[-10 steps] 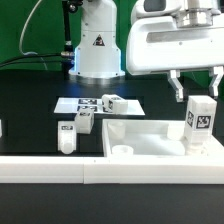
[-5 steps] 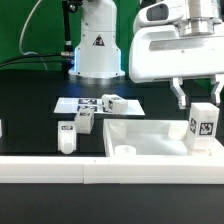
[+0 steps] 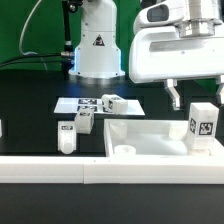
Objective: Assemble one leg
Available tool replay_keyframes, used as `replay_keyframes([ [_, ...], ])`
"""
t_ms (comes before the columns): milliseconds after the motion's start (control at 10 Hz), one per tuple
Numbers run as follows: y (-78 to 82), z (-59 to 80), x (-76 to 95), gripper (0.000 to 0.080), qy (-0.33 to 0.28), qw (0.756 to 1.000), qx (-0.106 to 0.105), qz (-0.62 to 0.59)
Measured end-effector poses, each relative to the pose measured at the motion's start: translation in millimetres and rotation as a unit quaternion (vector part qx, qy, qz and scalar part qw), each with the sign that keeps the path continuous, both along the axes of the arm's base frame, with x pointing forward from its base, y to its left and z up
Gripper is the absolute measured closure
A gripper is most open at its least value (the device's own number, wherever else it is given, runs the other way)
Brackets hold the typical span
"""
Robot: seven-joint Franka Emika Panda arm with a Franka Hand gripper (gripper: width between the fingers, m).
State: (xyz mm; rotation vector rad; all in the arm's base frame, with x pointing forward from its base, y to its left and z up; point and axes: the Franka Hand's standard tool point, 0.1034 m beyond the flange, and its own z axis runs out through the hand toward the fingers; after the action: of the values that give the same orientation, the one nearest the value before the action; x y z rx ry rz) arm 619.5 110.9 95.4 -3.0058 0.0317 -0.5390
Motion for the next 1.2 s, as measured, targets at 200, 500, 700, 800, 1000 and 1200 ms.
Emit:
replay_keyframes([
  [200, 5.4, 7.4, 6.5, 0.0166, 0.087, 0.996, 0.005, 0.007],
  [500, -8.3, 5.3, 27.4, 0.0151, 0.174, 0.985, 0.004, 0.018],
  [700, -12.6, 3.7, 24.4, 0.0151, 0.215, 0.977, 0.005, 0.019],
  [800, -12.5, 3.5, 26.7, 0.0151, 0.207, 0.978, 0.005, 0.019],
  [1000, -12.7, 1.5, 28.3, 0.0151, 0.203, 0.979, 0.006, 0.018],
  [1200, -11.4, -11.0, 38.0, 0.0151, 0.177, 0.984, 0.005, 0.014],
])
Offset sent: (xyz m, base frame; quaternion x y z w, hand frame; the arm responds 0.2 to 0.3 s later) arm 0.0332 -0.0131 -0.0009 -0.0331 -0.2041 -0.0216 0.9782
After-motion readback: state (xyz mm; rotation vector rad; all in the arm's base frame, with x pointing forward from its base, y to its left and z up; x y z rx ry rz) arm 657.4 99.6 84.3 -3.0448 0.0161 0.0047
